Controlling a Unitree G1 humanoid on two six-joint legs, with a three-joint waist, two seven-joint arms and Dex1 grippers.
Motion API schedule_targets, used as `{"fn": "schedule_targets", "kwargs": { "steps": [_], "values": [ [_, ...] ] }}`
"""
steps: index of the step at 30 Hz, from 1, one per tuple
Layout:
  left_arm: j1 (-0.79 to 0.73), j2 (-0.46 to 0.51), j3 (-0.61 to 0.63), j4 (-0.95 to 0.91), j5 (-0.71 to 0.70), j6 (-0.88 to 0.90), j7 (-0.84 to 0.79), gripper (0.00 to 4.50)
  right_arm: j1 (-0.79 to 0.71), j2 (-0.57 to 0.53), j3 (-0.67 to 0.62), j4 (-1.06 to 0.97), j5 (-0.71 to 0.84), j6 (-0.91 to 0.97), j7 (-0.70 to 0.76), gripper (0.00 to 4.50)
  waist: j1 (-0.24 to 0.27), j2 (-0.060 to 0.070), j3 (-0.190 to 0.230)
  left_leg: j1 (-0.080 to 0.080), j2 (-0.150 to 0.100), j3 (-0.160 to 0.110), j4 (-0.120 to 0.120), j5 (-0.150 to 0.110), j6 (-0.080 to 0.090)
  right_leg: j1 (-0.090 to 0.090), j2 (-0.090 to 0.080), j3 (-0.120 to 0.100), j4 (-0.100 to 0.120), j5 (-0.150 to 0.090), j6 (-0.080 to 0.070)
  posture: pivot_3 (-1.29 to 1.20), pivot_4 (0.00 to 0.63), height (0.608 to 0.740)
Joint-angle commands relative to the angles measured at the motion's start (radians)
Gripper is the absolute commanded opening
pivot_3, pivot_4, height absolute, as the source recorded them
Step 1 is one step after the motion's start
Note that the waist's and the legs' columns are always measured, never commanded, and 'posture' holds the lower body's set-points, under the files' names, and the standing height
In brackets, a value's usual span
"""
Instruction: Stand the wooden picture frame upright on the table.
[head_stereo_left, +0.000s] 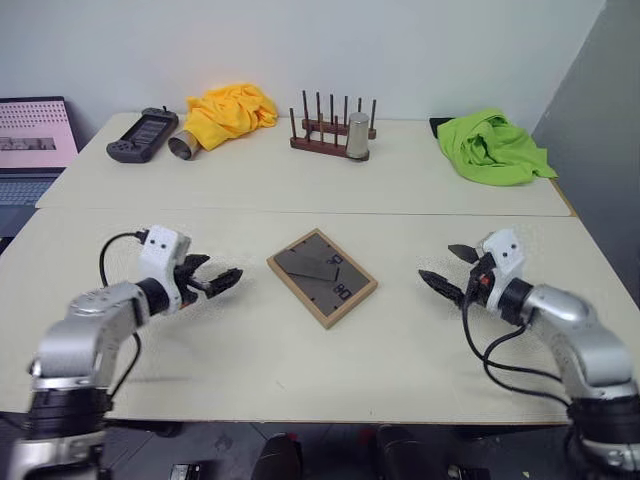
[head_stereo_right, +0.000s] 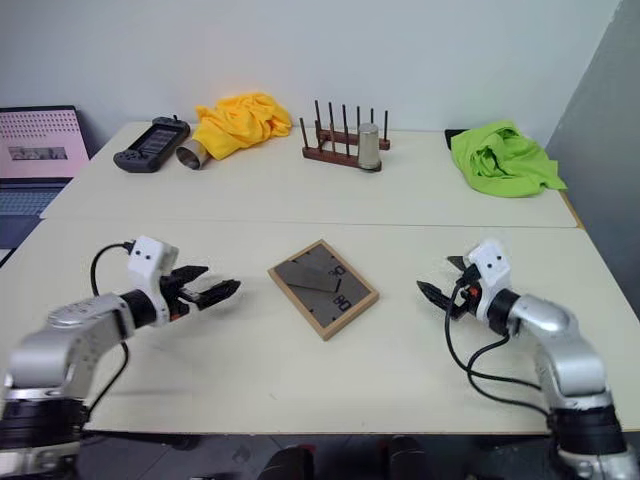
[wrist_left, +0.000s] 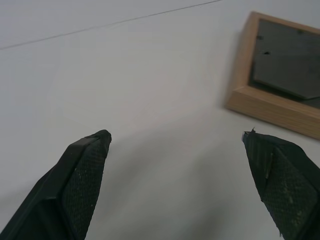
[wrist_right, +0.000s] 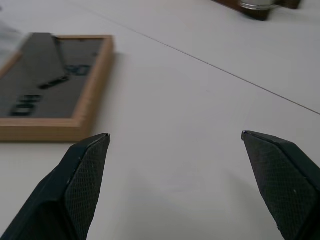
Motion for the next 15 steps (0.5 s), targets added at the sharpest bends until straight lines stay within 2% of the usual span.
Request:
{"fn": "schedule_targets", "kwargs": {
  "steps": [1,6,12,15],
  "values": [
    [-0.040,0.057,-0.016,-0.015,-0.008,-0.016,-0.090,4.50,-0.076,-0.038,0.016,0.038,0.056,0.045,0.115,4.47,0.000,0.000,0.000,0.000,0.000,0.000,0.000,0.000,0.000,0.000,0.000,0.000,0.000,0.000,0.000,0.00,0.150,0.740],
    [-0.116,0.059,-0.020,0.042,0.018,-0.024,-0.080,4.50,-0.178,-0.035,0.093,0.169,-0.017,-0.036,0.177,4.47,0.000,0.000,0.001,-0.001,0.000,0.000,0.000,0.000,0.000,0.000,0.000,0.000,-0.001,0.000,0.000,0.00,0.150,0.740],
    [-0.094,0.049,-0.018,0.023,0.007,-0.022,-0.102,4.50,-0.218,0.002,0.134,0.247,-0.035,-0.072,0.220,4.47,0.000,0.000,0.001,-0.002,0.000,0.000,0.000,0.000,0.000,-0.001,0.000,0.000,-0.002,0.000,0.000,0.00,0.150,0.740],
    [-0.089,0.047,-0.019,0.008,-0.007,-0.028,-0.126,3.97,-0.257,0.026,0.161,0.322,-0.072,-0.120,0.237,3.92,-0.001,0.000,0.001,-0.001,0.000,0.000,0.000,0.000,0.000,-0.001,0.000,0.000,-0.001,0.000,0.000,0.00,0.150,0.740]
  ]
}}
